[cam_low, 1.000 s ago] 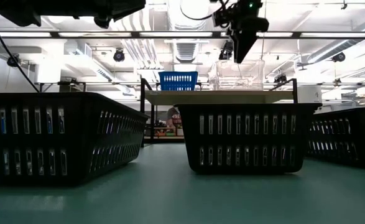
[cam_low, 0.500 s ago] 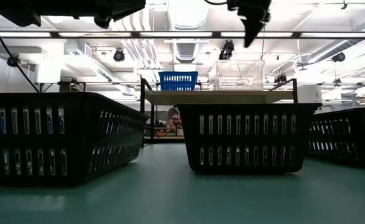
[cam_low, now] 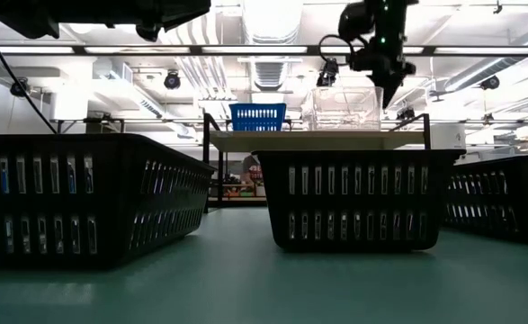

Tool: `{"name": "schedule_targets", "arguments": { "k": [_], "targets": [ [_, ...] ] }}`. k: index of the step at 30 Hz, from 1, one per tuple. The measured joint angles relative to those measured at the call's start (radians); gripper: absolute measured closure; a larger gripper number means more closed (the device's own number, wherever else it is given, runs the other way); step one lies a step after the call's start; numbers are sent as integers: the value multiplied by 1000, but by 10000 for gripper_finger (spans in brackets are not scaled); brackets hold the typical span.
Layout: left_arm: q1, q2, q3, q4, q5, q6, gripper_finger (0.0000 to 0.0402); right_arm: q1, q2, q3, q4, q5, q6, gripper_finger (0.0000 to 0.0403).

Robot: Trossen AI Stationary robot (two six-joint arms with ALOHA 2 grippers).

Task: Stack baskets on shelf by color
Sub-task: Put the center transparent bin on the shelf

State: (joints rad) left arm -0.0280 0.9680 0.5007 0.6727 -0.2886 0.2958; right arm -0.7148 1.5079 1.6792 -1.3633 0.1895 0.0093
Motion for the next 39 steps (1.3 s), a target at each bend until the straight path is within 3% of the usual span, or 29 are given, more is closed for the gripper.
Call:
{"name": "schedule_targets", "arguments": {
  "k": [4,8,13,17,20,28,39],
  "targets": [
    [0,0,0,0,0,1,322,-26,7,-21,59,-97,-1,394],
    [0,0,0,0,0,1,322,-28,7,-22,106,-116,6,394],
    [0,0,0,0,0,1,322,-33,5,-22,98,-111,6,394],
    [0,0,0,0,0,1,322,-47,3,-27,71,-5,7,394],
    [0,0,0,0,0,1,322,-60,3,-56,72,10,7,394],
    [0,0,-1,0,0,1,322,-49,13,-113,197,-184,18,394],
    [0,0,-1,0,0,9,322,-40,13,-88,255,-191,16,394]
  ]
}}
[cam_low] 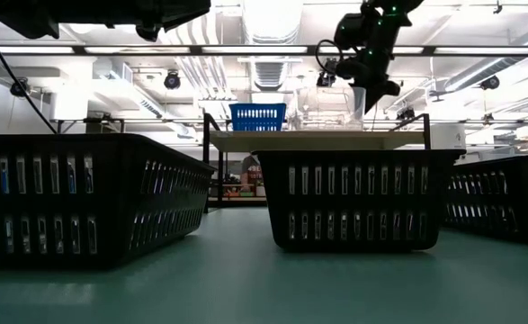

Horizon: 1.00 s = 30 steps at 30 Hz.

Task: Stack baskets on shelf by color
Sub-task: Put the center transparent bin on the shelf, then put the center black bin on the shelf

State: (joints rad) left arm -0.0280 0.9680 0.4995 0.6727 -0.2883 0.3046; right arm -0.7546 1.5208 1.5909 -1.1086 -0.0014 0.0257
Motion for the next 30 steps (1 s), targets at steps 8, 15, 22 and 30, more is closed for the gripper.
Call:
{"name": "schedule_targets", "arguments": {
  "k": [8,15,22,30],
  "targets": [
    [0,0,1,0,0,0,322,17,0,0,21,-7,5,394],
    [0,0,1,0,0,-2,322,44,-62,69,-47,2,1,394],
    [0,17,1,-1,0,-52,322,248,-197,47,-38,2,15,394],
    [-30,69,4,0,31,-177,322,638,-367,-133,61,107,88,394]
  ]
}}
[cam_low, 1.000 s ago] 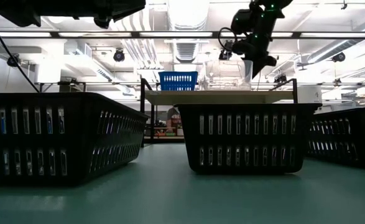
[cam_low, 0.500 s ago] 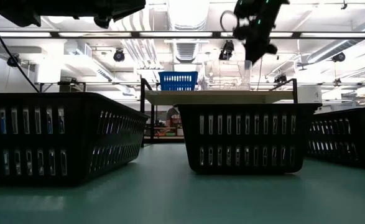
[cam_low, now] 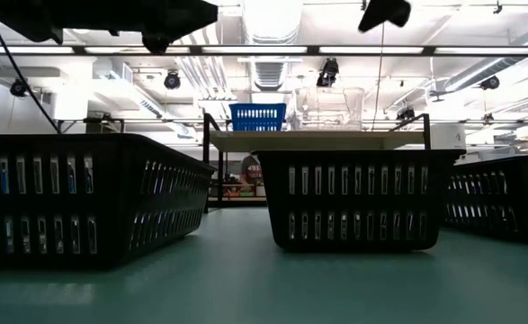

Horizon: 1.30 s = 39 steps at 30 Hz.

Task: Stack baskets on shelf by color
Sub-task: Put the center black bin on the shelf

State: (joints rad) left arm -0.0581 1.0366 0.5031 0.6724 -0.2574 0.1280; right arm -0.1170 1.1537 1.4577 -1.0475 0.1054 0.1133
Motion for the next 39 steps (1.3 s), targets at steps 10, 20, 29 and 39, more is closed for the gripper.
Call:
{"name": "schedule_targets", "arguments": {
  "k": [10,20,29,39],
  "targets": [
    [-156,46,-2,98,5,-52,322,355,-78,-269,286,105,42,394],
    [-311,264,-1,433,4,-70,322,546,-15,-498,682,108,-56,394],
    [-383,443,34,622,2,-72,322,701,162,-520,934,120,-72,394],
    [-464,604,104,722,2,-71,322,796,430,-322,889,210,-64,394]
  ]
}}
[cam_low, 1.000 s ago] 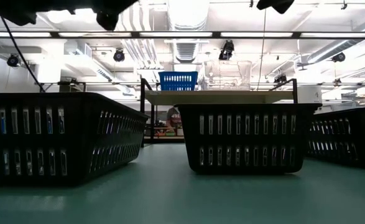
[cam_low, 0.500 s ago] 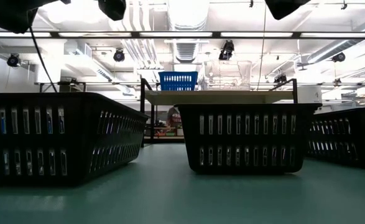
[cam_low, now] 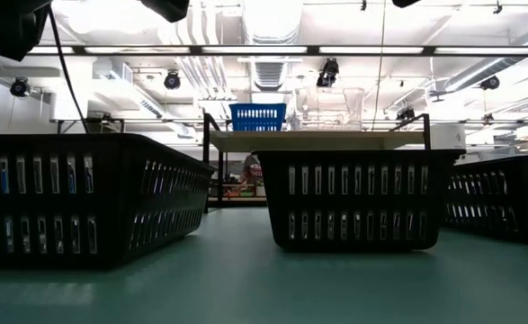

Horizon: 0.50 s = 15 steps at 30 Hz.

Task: Stack baskets on shelf by color
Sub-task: Put the center black bin on the shelf

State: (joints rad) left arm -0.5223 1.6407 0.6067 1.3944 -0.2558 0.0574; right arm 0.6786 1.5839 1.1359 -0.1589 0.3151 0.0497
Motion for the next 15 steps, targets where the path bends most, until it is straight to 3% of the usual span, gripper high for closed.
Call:
{"name": "schedule_targets", "arguments": {
  "k": [8,15],
  "targets": [
    [-20,14,12,-2,0,2,322,-1,161,170,-140,1,42,385],
    [-20,10,11,3,0,9,322,-13,248,289,-267,30,86,316]
  ]
}}
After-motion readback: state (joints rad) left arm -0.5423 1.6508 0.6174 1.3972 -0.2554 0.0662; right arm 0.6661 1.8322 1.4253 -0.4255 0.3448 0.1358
